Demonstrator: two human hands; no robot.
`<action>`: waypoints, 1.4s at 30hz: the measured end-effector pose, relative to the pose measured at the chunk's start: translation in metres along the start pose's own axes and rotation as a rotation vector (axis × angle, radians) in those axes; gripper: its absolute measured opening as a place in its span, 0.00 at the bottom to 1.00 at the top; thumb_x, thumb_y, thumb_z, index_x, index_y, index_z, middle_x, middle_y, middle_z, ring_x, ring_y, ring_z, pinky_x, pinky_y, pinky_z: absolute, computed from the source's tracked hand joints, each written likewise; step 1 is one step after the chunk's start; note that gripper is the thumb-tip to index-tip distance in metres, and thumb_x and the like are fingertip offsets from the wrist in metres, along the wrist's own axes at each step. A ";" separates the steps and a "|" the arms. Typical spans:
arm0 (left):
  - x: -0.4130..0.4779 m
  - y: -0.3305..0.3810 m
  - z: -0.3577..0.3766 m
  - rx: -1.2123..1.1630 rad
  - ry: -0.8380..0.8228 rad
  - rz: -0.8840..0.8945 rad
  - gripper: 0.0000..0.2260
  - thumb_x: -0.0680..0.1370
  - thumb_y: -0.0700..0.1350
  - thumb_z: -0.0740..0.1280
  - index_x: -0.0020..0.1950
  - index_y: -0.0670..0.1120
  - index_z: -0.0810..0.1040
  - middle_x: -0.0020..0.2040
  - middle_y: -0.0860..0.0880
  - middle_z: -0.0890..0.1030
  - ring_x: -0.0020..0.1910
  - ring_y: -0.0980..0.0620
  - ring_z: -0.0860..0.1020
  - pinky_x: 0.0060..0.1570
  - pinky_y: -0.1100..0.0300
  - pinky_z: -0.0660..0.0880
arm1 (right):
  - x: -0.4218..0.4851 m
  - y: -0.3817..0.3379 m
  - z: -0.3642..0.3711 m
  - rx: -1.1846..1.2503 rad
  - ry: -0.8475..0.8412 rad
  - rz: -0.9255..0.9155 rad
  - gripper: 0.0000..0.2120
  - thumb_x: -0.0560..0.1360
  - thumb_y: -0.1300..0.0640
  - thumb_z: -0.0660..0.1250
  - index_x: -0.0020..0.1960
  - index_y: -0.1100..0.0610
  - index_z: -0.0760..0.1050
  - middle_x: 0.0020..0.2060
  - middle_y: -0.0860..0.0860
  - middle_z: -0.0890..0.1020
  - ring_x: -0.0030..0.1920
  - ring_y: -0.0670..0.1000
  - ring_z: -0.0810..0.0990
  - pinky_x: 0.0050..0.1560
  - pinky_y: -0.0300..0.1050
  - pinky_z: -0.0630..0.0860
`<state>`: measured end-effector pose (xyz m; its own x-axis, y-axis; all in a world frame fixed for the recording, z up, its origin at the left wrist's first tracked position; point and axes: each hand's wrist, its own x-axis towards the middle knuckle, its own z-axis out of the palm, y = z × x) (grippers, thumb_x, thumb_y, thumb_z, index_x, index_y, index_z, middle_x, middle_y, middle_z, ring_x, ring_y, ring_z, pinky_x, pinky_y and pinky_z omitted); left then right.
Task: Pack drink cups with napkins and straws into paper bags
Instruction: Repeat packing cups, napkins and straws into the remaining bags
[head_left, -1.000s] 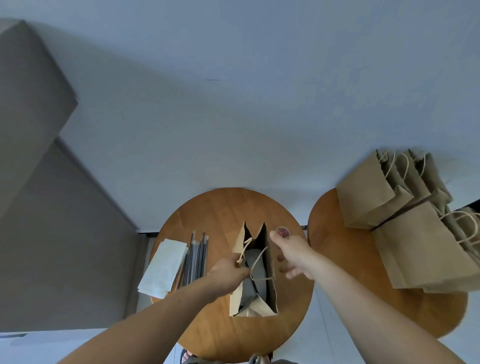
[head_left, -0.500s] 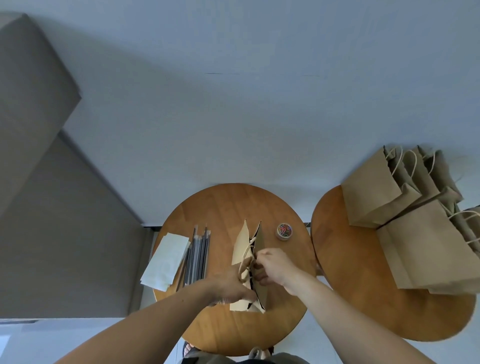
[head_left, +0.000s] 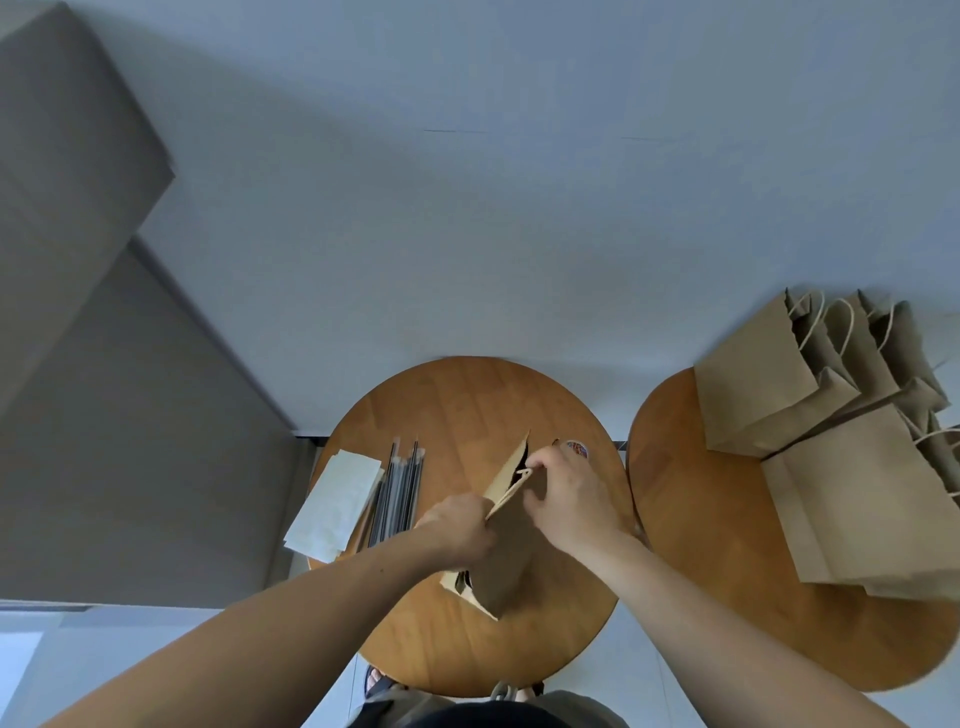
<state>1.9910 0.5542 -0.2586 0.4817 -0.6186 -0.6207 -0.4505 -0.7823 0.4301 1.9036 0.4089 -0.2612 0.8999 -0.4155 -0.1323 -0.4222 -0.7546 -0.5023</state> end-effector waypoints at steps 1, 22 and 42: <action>0.000 0.000 -0.003 0.042 -0.010 0.020 0.11 0.77 0.44 0.60 0.35 0.50 0.67 0.41 0.44 0.78 0.44 0.42 0.80 0.40 0.54 0.75 | 0.001 0.003 -0.003 -0.074 0.068 -0.083 0.16 0.72 0.55 0.72 0.59 0.51 0.73 0.55 0.47 0.75 0.55 0.49 0.74 0.53 0.39 0.72; 0.020 -0.011 0.009 0.241 0.279 -0.006 0.18 0.77 0.56 0.63 0.30 0.54 0.61 0.27 0.55 0.67 0.25 0.56 0.65 0.24 0.61 0.60 | 0.018 0.044 -0.004 -0.242 -0.351 -0.193 0.13 0.78 0.42 0.64 0.38 0.48 0.72 0.28 0.43 0.71 0.35 0.47 0.74 0.33 0.43 0.65; 0.058 -0.010 -0.020 0.017 -0.013 0.009 0.18 0.81 0.59 0.61 0.52 0.47 0.82 0.43 0.47 0.82 0.44 0.48 0.79 0.48 0.48 0.76 | 0.138 0.155 0.023 -0.285 -0.422 0.139 0.12 0.79 0.59 0.58 0.49 0.55 0.80 0.45 0.55 0.82 0.45 0.54 0.80 0.44 0.45 0.79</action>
<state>2.0385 0.5247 -0.2865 0.4679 -0.6247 -0.6251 -0.4673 -0.7752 0.4250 1.9649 0.2464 -0.3768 0.7743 -0.3250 -0.5430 -0.5005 -0.8396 -0.2111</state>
